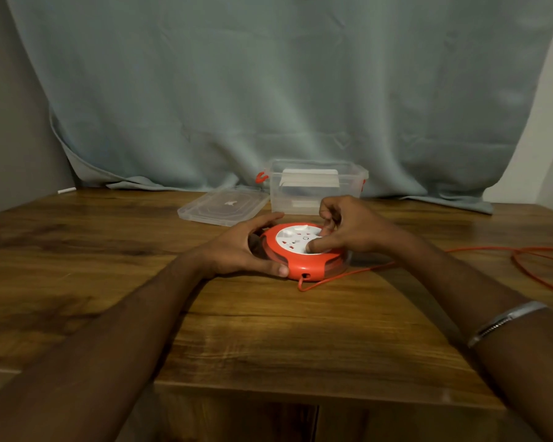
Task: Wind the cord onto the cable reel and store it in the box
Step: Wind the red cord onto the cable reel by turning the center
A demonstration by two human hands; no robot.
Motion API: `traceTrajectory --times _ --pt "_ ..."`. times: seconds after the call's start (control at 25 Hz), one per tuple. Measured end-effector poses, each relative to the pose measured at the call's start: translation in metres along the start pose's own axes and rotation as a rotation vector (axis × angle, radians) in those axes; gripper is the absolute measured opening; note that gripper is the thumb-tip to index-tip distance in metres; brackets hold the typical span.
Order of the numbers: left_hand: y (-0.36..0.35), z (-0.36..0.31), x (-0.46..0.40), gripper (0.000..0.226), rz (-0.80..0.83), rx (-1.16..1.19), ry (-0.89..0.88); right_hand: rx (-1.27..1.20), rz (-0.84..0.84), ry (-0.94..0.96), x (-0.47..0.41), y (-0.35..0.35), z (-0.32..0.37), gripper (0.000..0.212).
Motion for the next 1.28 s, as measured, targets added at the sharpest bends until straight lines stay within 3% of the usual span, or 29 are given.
traceTrajectory --times 0.44,0.6,0.68,0.8,0.88,0.96,1.28 --pt "-0.003 -0.007 -0.002 0.104 -0.020 -0.040 -0.008 0.320 -0.209 -0.207 0.002 -0.003 0.016 0.059" --pt "-0.002 -0.003 -0.002 0.113 -0.009 -0.032 -0.001 0.427 -0.269 -0.207 0.002 -0.005 0.026 0.055" --pt "-0.003 -0.001 -0.001 0.114 0.015 -0.017 0.018 0.402 -0.224 -0.140 0.002 -0.005 0.027 0.049" --pt "-0.005 0.001 -0.003 0.118 0.056 -0.025 0.047 0.241 -0.077 0.021 0.003 0.003 0.026 0.021" --pt "-0.006 0.001 -0.003 0.121 0.082 -0.021 0.062 0.196 0.077 0.089 0.008 0.008 0.023 0.055" --pt "-0.010 0.000 -0.002 0.124 0.101 -0.028 0.067 0.233 0.215 0.085 0.011 0.005 0.015 0.074" --pt "-0.010 -0.003 -0.003 0.133 0.112 -0.031 0.061 0.054 0.283 0.107 0.010 0.009 0.006 0.088"
Point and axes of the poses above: each hand's wrist, its own x-axis away from the middle knuckle, its own y-axis out of the back of the hand, z = x × y, the point moved 8 cm from there along -x, towards the middle knuckle, and after that the axes turned 5 degrees about x, right-handed, at the moved point
